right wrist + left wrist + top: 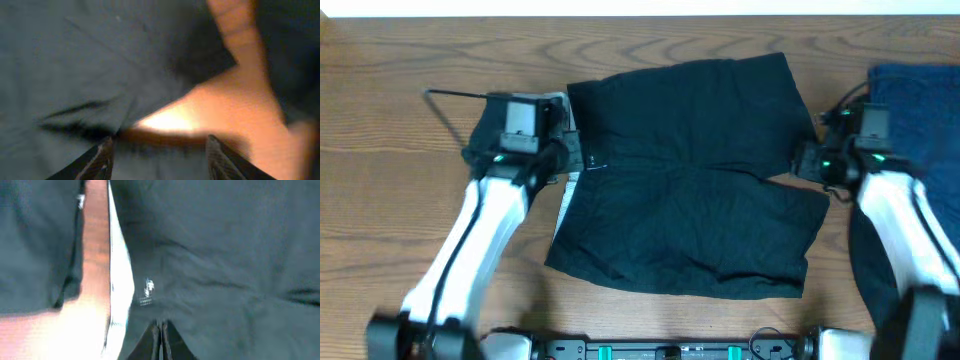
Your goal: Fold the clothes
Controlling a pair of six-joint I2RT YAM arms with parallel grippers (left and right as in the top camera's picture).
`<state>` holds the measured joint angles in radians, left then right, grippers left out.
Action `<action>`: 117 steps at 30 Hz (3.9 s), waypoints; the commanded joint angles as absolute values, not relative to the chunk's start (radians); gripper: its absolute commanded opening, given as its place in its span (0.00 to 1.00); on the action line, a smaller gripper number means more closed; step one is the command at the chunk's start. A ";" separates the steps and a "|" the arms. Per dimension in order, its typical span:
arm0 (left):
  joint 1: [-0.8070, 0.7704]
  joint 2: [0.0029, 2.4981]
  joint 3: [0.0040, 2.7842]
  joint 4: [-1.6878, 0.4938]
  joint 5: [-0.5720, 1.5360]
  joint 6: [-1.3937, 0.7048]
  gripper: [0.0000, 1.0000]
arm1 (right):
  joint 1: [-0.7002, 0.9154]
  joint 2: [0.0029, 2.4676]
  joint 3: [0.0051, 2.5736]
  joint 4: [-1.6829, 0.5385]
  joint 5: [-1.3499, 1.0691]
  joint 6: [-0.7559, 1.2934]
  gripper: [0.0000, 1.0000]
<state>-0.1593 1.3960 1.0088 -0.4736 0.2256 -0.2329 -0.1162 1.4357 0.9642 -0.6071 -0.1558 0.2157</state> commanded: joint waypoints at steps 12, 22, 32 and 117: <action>-0.223 1.407 0.938 -0.706 0.227 -0.353 0.07 | -0.239 1.251 0.816 -0.810 -0.102 0.343 0.72; -0.301 1.602 0.934 -0.692 0.192 -0.315 0.06 | -0.382 1.485 0.804 -0.663 -0.393 0.245 0.71; -0.298 1.695 0.934 -0.692 0.189 -0.312 0.06 | -0.513 1.704 0.804 -0.586 -0.656 0.145 0.51; -0.298 1.641 0.982 -0.650 0.271 -0.319 0.06 | -0.334 1.281 0.624 -1.022 -0.554 0.154 0.01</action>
<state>-0.2993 1.6848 0.9428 -0.6495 0.2352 -0.3176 -0.3489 1.2873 0.6559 -1.0397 -0.5396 0.1150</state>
